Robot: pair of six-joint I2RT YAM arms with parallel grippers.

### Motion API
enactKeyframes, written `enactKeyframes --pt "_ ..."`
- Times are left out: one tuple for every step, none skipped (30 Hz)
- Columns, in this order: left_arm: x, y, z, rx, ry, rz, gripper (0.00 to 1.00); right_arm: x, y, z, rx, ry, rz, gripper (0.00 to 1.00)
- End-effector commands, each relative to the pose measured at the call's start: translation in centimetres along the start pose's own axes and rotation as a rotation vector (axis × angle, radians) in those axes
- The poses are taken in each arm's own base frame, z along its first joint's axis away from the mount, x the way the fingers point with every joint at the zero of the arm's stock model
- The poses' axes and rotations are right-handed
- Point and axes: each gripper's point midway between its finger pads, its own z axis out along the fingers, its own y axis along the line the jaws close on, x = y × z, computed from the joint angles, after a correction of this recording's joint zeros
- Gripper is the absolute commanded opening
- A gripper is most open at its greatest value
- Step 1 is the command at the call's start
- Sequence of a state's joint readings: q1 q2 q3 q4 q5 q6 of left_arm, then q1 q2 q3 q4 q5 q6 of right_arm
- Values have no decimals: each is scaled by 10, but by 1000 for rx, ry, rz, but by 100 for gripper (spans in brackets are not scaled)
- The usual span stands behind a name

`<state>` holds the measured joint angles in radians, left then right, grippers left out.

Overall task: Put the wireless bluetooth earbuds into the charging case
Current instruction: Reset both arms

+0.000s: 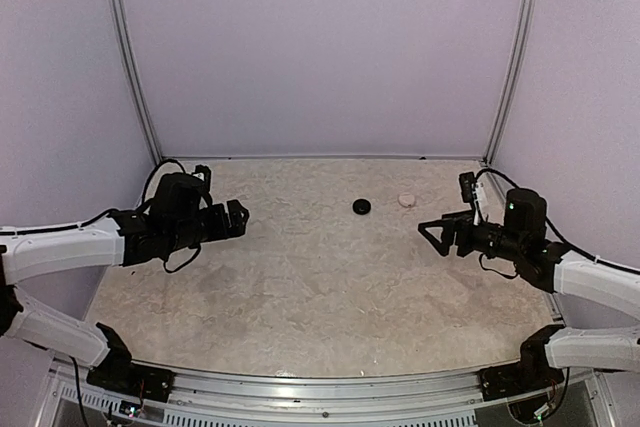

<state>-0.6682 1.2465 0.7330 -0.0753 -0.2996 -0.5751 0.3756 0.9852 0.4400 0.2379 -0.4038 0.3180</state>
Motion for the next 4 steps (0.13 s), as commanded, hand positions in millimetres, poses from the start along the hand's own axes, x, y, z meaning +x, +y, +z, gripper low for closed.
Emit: enactKeyframes --pt "-11 -1 1 2 -48 -46 99 -10 2 -6 -15 -86 -8 99" --pt "-11 -1 3 0 -50 -45 99 -10 2 -6 -11 -89 -10 100" --pt "-12 -2 3 3 -55 -43 99 -10 0 -6 -4 -90 -12 100" --pt "-13 -3 2 8 -59 -39 99 -10 0 -6 0 -89 -15 100"
